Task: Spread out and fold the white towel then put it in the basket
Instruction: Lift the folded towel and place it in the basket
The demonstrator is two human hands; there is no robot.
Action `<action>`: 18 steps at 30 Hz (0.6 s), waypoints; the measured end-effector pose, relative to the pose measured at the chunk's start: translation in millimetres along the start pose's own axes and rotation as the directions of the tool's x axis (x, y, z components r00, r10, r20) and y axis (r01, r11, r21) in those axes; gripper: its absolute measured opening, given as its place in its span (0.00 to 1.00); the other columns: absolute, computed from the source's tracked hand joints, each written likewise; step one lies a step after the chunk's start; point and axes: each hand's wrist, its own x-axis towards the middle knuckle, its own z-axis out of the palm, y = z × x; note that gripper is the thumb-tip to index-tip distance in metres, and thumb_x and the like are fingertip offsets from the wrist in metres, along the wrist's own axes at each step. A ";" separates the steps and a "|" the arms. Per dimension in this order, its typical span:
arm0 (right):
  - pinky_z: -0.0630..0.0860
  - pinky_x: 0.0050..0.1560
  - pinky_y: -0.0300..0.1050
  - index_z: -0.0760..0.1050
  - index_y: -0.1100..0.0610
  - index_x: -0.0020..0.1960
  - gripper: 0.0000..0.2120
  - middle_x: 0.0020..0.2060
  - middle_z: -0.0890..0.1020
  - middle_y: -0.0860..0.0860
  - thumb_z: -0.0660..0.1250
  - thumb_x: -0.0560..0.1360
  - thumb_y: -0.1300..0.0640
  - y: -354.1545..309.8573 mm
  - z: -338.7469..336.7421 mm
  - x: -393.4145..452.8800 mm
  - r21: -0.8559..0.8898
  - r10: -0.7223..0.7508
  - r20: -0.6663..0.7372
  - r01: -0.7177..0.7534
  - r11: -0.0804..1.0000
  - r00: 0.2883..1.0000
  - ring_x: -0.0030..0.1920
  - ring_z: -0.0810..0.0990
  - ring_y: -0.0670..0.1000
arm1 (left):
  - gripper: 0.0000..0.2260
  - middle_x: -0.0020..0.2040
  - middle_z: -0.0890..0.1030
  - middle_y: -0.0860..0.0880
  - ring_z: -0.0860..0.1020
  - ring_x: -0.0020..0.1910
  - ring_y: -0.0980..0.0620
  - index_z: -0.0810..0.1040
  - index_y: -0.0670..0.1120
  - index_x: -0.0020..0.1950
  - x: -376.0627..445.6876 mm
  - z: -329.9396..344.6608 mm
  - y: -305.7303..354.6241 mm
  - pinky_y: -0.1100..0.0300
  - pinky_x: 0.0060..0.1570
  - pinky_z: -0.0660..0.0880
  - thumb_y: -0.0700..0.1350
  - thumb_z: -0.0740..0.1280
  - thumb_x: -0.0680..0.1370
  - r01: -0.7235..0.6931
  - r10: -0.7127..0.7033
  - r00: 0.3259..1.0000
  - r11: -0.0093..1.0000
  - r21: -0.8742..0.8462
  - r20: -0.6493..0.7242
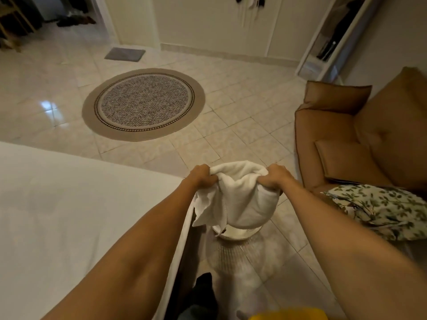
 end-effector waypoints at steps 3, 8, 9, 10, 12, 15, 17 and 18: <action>0.80 0.43 0.51 0.75 0.60 0.57 0.22 0.54 0.78 0.59 0.65 0.68 0.48 -6.1 11.5 35.1 0.095 0.104 -0.002 -0.103 0.990 0.995 0.48 0.78 0.61 | 0.19 0.59 0.78 0.38 0.77 0.54 0.41 0.73 0.36 0.62 40.3 11.5 6.0 0.53 0.52 0.73 0.50 0.60 0.79 0.065 -0.063 0.998 0.991 -0.119 0.017; 0.75 0.40 0.44 0.76 0.62 0.57 0.19 0.54 0.79 0.60 0.65 0.72 0.49 -6.8 44.2 89.0 0.340 0.285 -0.003 -0.267 0.902 0.959 0.51 0.79 0.61 | 0.20 0.61 0.78 0.36 0.76 0.59 0.38 0.73 0.35 0.63 92.6 39.1 15.5 0.52 0.55 0.74 0.49 0.58 0.80 0.174 -0.161 0.985 0.925 -0.337 0.065; 0.75 0.40 0.44 0.76 0.62 0.57 0.19 0.55 0.79 0.60 0.65 0.72 0.50 -6.2 50.0 96.0 0.385 0.327 0.004 -0.304 0.872 0.945 0.52 0.79 0.61 | 0.20 0.61 0.77 0.36 0.76 0.60 0.38 0.72 0.34 0.63 98.3 45.7 19.4 0.51 0.55 0.74 0.49 0.58 0.80 0.200 -0.182 0.980 0.902 -0.383 0.083; 0.74 0.41 0.44 0.75 0.62 0.58 0.19 0.56 0.79 0.60 0.65 0.73 0.51 -6.0 55.5 102.0 0.426 0.362 0.011 -0.332 0.841 0.932 0.53 0.79 0.61 | 0.21 0.62 0.77 0.36 0.76 0.60 0.38 0.72 0.34 0.64 102.4 51.7 23.8 0.51 0.56 0.74 0.49 0.58 0.80 0.226 -0.204 0.974 0.873 -0.432 0.096; 0.74 0.45 0.44 0.76 0.61 0.60 0.18 0.57 0.79 0.59 0.64 0.74 0.52 -3.7 66.2 112.3 0.507 0.404 0.021 -0.358 0.784 0.914 0.56 0.78 0.61 | 0.21 0.63 0.76 0.37 0.75 0.61 0.39 0.71 0.34 0.66 108.3 64.5 31.4 0.51 0.59 0.74 0.49 0.56 0.81 0.298 -0.262 0.954 0.788 -0.539 0.144; 0.73 0.48 0.45 0.76 0.58 0.59 0.17 0.58 0.79 0.59 0.62 0.74 0.53 6.3 80.1 124.1 0.604 0.439 0.024 -0.363 0.709 0.898 0.56 0.77 0.60 | 0.20 0.61 0.77 0.41 0.76 0.60 0.41 0.72 0.39 0.66 116.7 89.1 34.3 0.50 0.61 0.74 0.50 0.57 0.80 0.413 -0.301 0.910 0.613 -0.673 0.285; 0.72 0.47 0.44 0.75 0.58 0.59 0.15 0.57 0.78 0.58 0.62 0.74 0.54 17.4 90.3 129.9 0.649 0.455 0.046 -0.373 0.663 0.890 0.54 0.77 0.59 | 0.21 0.56 0.80 0.42 0.78 0.55 0.43 0.76 0.41 0.62 121.5 106.2 33.2 0.47 0.60 0.76 0.54 0.60 0.77 0.490 -0.306 0.871 0.477 -0.730 0.385; 0.72 0.47 0.44 0.75 0.57 0.58 0.14 0.55 0.79 0.57 0.62 0.74 0.55 23.2 94.8 131.1 0.682 0.455 0.058 -0.368 0.632 0.889 0.52 0.76 0.58 | 0.21 0.53 0.81 0.44 0.79 0.53 0.43 0.77 0.43 0.61 125.8 116.3 31.5 0.46 0.59 0.77 0.55 0.60 0.75 0.498 -0.307 0.865 0.447 -0.743 0.396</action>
